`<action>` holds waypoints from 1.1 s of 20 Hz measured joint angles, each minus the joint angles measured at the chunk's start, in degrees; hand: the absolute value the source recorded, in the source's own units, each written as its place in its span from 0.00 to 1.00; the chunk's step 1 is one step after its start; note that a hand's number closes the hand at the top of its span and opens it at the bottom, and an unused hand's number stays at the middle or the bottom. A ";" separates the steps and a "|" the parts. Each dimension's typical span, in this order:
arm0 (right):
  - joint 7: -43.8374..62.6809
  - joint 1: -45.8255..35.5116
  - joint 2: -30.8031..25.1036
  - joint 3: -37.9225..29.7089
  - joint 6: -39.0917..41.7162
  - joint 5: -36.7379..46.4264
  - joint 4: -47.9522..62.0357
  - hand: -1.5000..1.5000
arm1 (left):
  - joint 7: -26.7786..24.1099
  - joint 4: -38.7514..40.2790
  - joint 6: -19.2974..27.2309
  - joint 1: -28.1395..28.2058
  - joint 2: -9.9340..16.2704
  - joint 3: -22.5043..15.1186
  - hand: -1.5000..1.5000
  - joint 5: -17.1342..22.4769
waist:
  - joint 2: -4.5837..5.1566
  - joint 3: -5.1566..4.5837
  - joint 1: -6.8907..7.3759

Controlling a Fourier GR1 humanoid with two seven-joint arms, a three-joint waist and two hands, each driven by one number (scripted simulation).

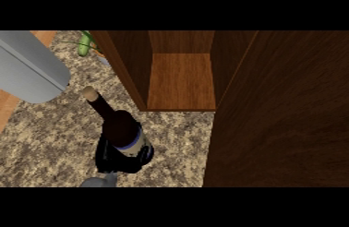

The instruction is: Pick up the wine, place it into the cabinet and close the cabinet

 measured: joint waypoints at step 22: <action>-3.05 2.20 0.20 -1.18 2.22 -1.37 1.42 0.00 | -10.30 14.34 17.32 -13.56 -0.23 -16.57 1.00 19.76 | 0.20 -0.04 -0.55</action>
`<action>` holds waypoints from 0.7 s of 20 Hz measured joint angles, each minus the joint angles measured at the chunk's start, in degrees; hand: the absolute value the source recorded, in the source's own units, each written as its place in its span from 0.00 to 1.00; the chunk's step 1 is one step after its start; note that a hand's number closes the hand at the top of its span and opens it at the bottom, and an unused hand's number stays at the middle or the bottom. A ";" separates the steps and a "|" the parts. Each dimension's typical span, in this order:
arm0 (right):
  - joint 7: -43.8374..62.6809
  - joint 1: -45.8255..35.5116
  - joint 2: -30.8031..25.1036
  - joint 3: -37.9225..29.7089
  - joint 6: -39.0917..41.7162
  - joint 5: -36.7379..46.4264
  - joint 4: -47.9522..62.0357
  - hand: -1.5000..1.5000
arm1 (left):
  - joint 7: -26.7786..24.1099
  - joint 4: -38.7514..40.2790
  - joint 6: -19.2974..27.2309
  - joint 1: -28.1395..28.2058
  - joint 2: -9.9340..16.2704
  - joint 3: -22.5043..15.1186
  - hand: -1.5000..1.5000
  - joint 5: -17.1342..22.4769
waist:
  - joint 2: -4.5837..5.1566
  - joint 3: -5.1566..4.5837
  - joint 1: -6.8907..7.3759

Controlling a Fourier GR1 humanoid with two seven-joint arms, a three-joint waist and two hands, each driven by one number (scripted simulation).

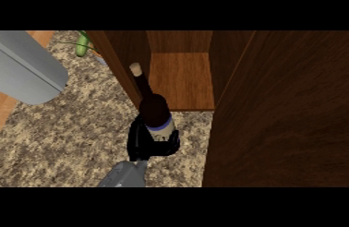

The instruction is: Pick up the wine, place it into the cabinet and close the cabinet

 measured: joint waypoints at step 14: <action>-0.70 -0.17 0.09 -0.59 0.45 -1.33 0.60 0.00 | -4.70 13.83 -0.14 -14.67 -0.01 -1.01 1.00 9.03 | 0.08 -0.01 -0.35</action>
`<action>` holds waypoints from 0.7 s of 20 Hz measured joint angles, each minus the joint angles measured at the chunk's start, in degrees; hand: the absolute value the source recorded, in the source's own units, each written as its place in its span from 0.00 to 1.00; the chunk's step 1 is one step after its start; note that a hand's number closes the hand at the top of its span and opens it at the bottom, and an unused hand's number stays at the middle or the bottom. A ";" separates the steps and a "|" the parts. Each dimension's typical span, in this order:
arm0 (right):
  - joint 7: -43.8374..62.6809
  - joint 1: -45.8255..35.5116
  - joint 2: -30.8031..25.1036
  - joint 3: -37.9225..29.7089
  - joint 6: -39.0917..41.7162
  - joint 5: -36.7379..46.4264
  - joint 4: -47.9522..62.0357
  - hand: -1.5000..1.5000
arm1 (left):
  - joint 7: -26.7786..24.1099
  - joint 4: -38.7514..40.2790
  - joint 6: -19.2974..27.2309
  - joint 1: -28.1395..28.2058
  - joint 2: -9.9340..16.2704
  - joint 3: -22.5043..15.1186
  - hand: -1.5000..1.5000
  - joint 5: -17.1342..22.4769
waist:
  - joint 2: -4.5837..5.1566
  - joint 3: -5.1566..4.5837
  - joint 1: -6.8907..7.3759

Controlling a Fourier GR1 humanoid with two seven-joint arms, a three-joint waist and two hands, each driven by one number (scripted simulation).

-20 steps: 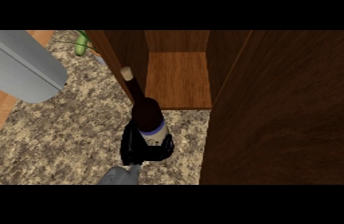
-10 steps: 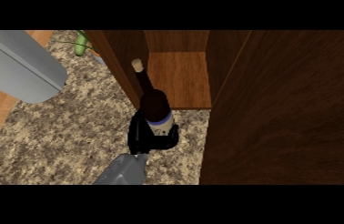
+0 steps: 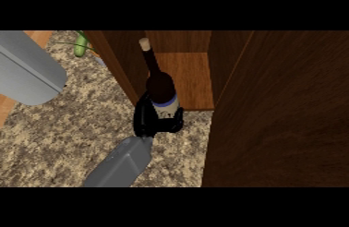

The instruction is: Pick up the wine, place it into the cabinet and close the cabinet

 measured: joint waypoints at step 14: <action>-2.23 1.17 0.44 0.43 0.46 -0.27 0.66 0.00 | 1.07 11.20 -0.38 -12.73 -0.02 3.97 1.00 5.50 | 0.12 -0.04 -0.36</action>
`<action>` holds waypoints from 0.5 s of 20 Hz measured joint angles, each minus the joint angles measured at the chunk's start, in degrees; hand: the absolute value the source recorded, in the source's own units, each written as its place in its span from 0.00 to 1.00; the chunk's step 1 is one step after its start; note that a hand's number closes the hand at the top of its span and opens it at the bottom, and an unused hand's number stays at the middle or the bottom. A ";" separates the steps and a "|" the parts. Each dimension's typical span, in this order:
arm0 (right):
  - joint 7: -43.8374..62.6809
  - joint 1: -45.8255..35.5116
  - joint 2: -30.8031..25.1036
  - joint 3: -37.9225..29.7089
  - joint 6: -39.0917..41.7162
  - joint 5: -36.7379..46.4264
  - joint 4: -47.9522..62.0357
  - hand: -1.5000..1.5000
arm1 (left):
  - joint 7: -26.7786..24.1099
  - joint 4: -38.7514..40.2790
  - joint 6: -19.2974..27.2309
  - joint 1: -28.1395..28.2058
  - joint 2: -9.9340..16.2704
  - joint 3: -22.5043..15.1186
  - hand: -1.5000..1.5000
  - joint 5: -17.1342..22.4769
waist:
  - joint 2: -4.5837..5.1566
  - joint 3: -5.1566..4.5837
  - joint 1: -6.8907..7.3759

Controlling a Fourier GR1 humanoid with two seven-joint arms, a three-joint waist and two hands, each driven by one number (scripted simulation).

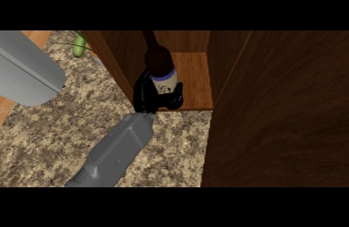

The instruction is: Pick up the wine, place it into the cabinet and close the cabinet

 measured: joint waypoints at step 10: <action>-1.05 -0.86 0.12 0.34 0.30 -0.07 1.55 0.00 | 2.68 10.22 0.29 -10.61 0.01 2.83 1.00 1.16 | 0.38 0.00 -1.08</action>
